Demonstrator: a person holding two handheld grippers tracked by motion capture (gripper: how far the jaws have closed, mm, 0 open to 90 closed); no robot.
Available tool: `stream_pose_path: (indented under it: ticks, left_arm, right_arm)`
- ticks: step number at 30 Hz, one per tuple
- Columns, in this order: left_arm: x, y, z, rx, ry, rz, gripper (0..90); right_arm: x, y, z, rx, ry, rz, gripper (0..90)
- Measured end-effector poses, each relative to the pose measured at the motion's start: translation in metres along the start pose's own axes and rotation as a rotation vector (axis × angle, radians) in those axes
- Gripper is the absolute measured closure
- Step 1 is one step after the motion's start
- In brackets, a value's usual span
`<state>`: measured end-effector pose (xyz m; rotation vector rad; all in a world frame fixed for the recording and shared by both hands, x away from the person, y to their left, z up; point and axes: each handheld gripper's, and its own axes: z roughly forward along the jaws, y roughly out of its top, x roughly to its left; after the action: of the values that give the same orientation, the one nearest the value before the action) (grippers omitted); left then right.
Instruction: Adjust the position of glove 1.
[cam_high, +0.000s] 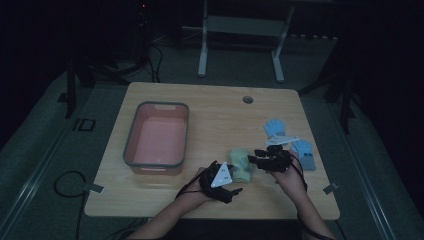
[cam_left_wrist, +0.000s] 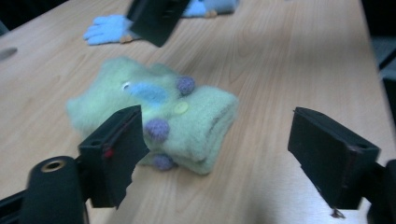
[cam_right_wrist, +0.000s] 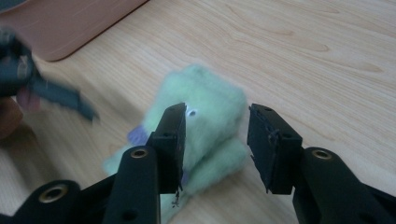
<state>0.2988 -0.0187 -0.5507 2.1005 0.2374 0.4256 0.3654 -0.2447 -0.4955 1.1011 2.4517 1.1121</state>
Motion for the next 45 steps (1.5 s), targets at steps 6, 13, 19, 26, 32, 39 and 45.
stream_pose_path:
  ticks: [6, 13, 19, 26, 32, 39, 45]
  left_arm:
    - [0.006, 0.005, 0.021, 0.067, -0.036, 0.072, 39.8]
    - [0.013, 0.005, 0.032, 0.091, -0.032, 0.068, 48.7]
    - [0.012, 0.003, 0.04, 0.154, 0.021, 0.102, 50.2]
    - [0.015, 0.006, 0.041, 0.178, 0.025, 0.117, 64.2]
    - [0.024, 0.014, 0.036, 0.199, -0.002, 0.076, 72.5]
    - [0.037, 0.038, 0.015, 0.209, -0.006, 0.1, 72.8]
    - [0.046, 0.054, -0.002, 0.22, -0.004, 0.112, 72.8]
  right_arm:
    - [-0.013, 0.015, 0.014, 0.006, 0.06, 0.042, 51.0]
    - [-0.024, 0.016, 0.039, 0.067, 0.094, 0.06, 46.9]
    - [-0.03, 0.004, 0.062, 0.137, 0.133, 0.097, 41.0]
    - [-0.038, -0.002, 0.069, 0.154, 0.26, 0.192, 57.9]
    - [-0.031, 0.004, 0.062, 0.15, 0.219, 0.171, 70.8]
    - [-0.024, 0.018, 0.048, 0.095, 0.209, 0.166, 72.0]
    - [-0.02, 0.033, 0.037, 0.049, 0.231, 0.175, 72.1]
